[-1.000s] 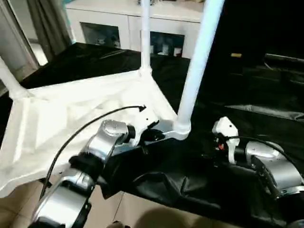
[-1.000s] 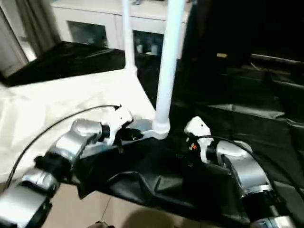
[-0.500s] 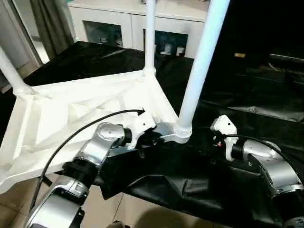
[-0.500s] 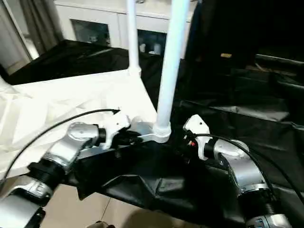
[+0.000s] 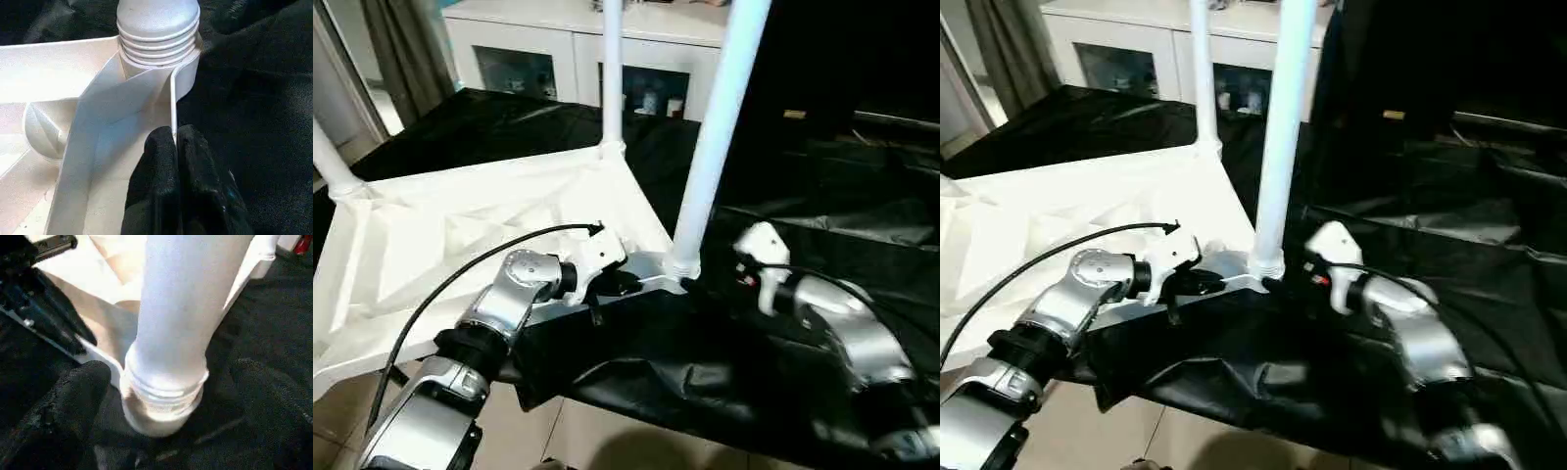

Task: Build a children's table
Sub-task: Rotate leg to tighten

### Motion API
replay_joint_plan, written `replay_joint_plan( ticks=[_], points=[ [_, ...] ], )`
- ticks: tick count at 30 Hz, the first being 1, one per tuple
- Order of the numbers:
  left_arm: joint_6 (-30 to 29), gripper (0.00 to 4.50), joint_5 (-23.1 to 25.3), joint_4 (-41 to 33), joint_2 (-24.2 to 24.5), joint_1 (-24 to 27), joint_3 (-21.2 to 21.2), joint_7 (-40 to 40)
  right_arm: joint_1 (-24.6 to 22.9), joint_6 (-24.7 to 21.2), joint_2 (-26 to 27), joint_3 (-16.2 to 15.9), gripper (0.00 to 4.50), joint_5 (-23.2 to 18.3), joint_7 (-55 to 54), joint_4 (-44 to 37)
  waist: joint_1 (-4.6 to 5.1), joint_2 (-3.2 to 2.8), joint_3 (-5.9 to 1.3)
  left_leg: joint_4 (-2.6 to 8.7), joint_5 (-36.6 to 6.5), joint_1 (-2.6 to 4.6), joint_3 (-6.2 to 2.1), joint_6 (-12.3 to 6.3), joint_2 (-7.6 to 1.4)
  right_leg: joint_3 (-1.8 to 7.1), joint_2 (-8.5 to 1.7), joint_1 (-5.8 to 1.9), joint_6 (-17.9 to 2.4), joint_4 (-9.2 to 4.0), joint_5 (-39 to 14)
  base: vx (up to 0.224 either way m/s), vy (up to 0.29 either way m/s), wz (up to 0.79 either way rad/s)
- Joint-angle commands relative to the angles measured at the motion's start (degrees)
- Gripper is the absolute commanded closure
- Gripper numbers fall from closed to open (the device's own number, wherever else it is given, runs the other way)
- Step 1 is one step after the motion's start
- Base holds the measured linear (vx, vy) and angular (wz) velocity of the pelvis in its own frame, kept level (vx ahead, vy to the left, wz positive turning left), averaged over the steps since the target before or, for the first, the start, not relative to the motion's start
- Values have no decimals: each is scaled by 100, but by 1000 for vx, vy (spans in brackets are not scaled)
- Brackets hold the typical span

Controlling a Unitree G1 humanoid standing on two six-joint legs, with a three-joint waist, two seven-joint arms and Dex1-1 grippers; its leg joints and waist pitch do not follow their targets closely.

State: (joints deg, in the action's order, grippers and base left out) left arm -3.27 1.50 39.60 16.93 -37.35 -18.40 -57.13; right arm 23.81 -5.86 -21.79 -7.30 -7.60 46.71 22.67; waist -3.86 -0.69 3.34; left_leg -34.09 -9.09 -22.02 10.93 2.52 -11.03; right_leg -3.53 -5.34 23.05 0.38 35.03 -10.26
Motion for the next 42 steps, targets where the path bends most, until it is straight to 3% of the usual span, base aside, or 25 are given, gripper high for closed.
replay_joint_plan(
  ticks=[1, 6, 8, 10, 13, 14, 27, 33, 34, 38, 42],
  points=[
    [-87, 443, 272, 247, 164, 79, -176, -117, 127, 108, 63, -62, 0, 92, -27, 167, -22, 66, -384, 432, -1850, 104, -104, -56, -178, 204, -297, -219, -1145, -501, -1901, 0, 0, 0],
    [-38, 443, 286, 184, 203, 122, -211, -186, 349, 214, 206, -98, 0, 162, -56, 522, 4, 58, -394, 435, -1909, 113, -107, -27, -186, 208, -302, -220, -1219, -487, -1787, 0, 0, 0],
    [-29, 450, 292, 178, 212, 121, -217, -202, 467, 288, 242, -151, 27, 200, -37, 747, 5, 70, -391, 432, -1905, 113, -100, -38, -186, 207, -307, -221, -1235, -490, -1793, 0, 0, 0],
    [-25, 450, 294, 177, 217, 118, -218, -210, 522, 306, 275, -140, 27, 188, -9, 844, 2, 94, -394, 433, -1852, 106, -99, -55, -190, 211, -308, -228, -1231, -483, -1764, 0, 0, 0],
    [-30, 450, 279, 161, 239, 127, -212, -237, 598, 340, 356, -101, 69, 162, 77, 984, -7, 77, -396, 434, -1804, 109, -98, -66, -193, 213, -305, -226, -1249, -470, -1694, 0, 0, 0],
    [-29, 450, 277, 161, 242, 128, -211, -239, 609, 351, 368, -96, 69, 160, 83, 1007, -1, 95, -395, 434, -1805, 107, -95, -71, -195, 215, -306, -225, -1250, -469, -1691, 0, 0, 0],
    [-101, 450, 212, 181, 269, 135, -122, -230, 706, 485, 588, -52, 173, 113, 83, 1444, 11, 83, -376, 462, -2012, 122, -106, 2, -204, 217, -312, -201, -1190, -493, -1988, 0, 0, 0],
    [-412, 450, 204, 480, -189, -96, 168, 813, 547, 427, 976, 87, 178, 226, -829, 1575, 24, 97, -343, 471, -2286, 168, -114, 95, -193, 210, -314, -142, -1068, -559, -2517, 0, 0, 0],
    [-432, 450, 233, 575, -307, -171, 203, 1069, 508, 401, 1084, 129, 178, 255, -1100, 1591, 32, 103, -333, 474, -2407, 179, -129, 139, -186, 201, -324, -125, -947, -602, -2812, 0, 0, 0],
    [-597, 450, 208, 877, -886, -464, 355, 1902, 381, 236, 1560, 189, 178, 427, -2140, 1659, 29, 106, -328, 481, -2639, 225, -155, 203, -179, 179, -329, -79, -773, -667, -3160, 0, 0, 0],
    [-652, 450, 206, 966, -1263, -580, 385, 2275, 432, 223, 1850, 57, 178, 641, -2552, 1777, 70, 45, -328, 529, -2827, 214, -182, 250, -184, 149, -316, -99, -703, -717, -3095, 0, 0, 0]
  ],
)
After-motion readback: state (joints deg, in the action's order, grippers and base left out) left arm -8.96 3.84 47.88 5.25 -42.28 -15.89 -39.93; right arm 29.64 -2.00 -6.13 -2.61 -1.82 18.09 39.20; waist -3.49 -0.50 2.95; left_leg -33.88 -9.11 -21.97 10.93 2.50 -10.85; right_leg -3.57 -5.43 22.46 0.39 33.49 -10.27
